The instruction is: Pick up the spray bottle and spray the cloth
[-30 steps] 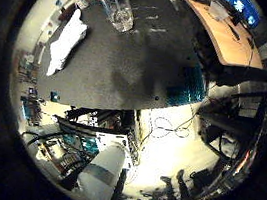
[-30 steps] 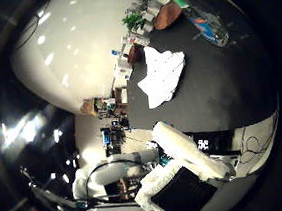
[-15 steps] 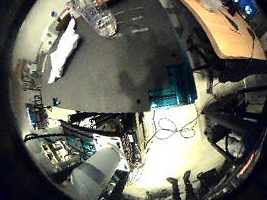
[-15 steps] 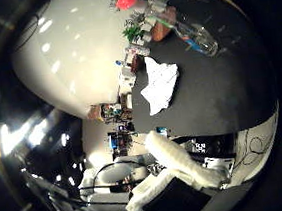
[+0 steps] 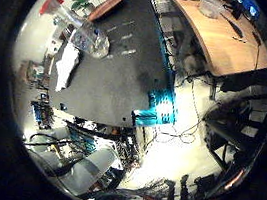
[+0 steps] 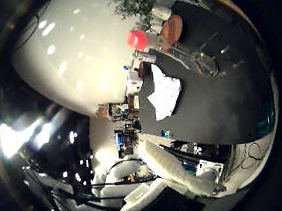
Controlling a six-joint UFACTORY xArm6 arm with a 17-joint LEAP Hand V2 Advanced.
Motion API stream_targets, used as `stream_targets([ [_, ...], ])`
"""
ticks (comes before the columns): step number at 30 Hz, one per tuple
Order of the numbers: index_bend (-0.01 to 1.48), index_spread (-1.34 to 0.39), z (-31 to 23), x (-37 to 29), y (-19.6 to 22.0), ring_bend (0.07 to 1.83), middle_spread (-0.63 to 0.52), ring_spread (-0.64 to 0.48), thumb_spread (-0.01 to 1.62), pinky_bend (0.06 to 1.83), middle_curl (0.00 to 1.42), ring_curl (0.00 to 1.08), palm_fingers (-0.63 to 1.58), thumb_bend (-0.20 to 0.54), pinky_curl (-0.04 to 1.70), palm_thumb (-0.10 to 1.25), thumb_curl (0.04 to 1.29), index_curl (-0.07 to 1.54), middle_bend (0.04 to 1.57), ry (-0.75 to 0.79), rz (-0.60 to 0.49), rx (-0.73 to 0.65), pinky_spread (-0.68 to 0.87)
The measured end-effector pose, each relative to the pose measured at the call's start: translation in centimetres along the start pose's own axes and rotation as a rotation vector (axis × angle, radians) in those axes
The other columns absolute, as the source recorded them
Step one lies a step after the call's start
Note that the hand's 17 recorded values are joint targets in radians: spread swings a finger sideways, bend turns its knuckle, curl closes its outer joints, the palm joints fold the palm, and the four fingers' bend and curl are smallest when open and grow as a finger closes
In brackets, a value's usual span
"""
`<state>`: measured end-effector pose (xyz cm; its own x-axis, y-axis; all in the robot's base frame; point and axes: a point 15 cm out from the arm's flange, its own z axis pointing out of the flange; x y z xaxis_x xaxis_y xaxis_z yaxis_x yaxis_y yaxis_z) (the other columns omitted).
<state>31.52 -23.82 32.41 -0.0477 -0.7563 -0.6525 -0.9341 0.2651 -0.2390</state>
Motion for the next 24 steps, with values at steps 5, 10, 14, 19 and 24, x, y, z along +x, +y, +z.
stream_targets([
  [5, 0.15, -0.27, 0.0, 0.1, -2.1, 0.22, 0.08, 0.10, 1.12, 0.26, 0.33, 0.26, 0.07, -0.021, 0.34, 0.49, 0.27, 0.26, 0.19, -0.104, -0.023, 0.009, 0.28],
  [10, 0.17, -0.23, -0.3, 0.6, -4.4, 0.23, 0.11, 0.09, 1.13, 0.27, 0.31, 0.26, 0.04, -0.015, 0.34, 0.50, 0.28, 0.27, 0.18, -0.212, -0.042, 0.029, 0.26],
  [14, 0.18, -0.23, -0.8, 0.9, -6.1, 0.21, 0.11, 0.09, 1.14, 0.27, 0.30, 0.26, 0.02, -0.017, 0.34, 0.54, 0.28, 0.29, 0.18, -0.278, -0.055, 0.029, 0.26],
  [19, 0.17, -0.22, -0.7, 1.8, -7.5, 0.20, 0.12, 0.09, 1.15, 0.27, 0.29, 0.27, 0.01, -0.019, 0.34, 0.55, 0.28, 0.30, 0.18, -0.308, -0.062, 0.033, 0.25],
  [24, 0.16, -0.21, 0.0, 1.7, -8.7, 0.21, 0.13, 0.09, 1.14, 0.28, 0.29, 0.27, 0.00, -0.021, 0.34, 0.54, 0.28, 0.29, 0.19, -0.330, -0.077, 0.033, 0.25],
])
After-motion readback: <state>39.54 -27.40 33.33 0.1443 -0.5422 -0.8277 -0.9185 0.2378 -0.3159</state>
